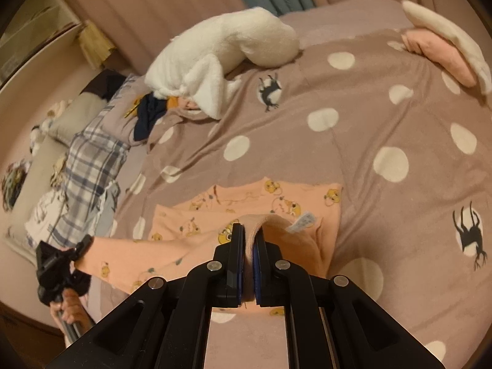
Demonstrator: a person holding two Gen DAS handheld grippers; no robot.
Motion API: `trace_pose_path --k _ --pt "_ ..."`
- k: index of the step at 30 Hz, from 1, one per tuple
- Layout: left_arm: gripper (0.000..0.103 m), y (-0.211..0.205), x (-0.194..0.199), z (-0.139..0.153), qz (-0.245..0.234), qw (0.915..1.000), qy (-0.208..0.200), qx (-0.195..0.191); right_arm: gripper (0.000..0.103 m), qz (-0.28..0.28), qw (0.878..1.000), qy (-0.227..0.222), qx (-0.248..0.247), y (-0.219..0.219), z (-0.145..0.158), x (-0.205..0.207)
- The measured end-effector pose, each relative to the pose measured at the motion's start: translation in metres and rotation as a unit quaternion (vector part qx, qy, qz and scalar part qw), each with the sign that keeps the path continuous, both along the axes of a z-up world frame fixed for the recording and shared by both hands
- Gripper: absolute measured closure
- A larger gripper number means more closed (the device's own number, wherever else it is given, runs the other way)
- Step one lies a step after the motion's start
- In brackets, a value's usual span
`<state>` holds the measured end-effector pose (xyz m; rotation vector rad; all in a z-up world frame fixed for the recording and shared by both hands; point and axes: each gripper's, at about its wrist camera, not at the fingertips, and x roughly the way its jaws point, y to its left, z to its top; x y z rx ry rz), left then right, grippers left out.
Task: Fold small clothes
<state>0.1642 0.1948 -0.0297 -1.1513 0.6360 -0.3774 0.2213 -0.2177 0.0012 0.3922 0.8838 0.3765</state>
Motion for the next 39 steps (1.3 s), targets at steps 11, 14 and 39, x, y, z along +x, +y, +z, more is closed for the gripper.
trace_pose_path --k 11,14,39 --pt "0.1 0.002 0.051 -0.039 0.002 0.999 0.044 0.007 0.095 -0.001 1.0 0.01 -0.014 -0.004 -0.015 0.039" --pt "0.1 0.006 0.062 -0.053 0.014 0.998 0.062 0.0 0.095 -0.005 0.999 0.032 -0.017 -0.005 -0.035 0.054" --pt "0.001 -0.005 0.022 -0.053 -0.017 0.9734 0.107 0.202 0.066 0.049 0.997 0.06 0.019 0.005 -0.118 0.065"
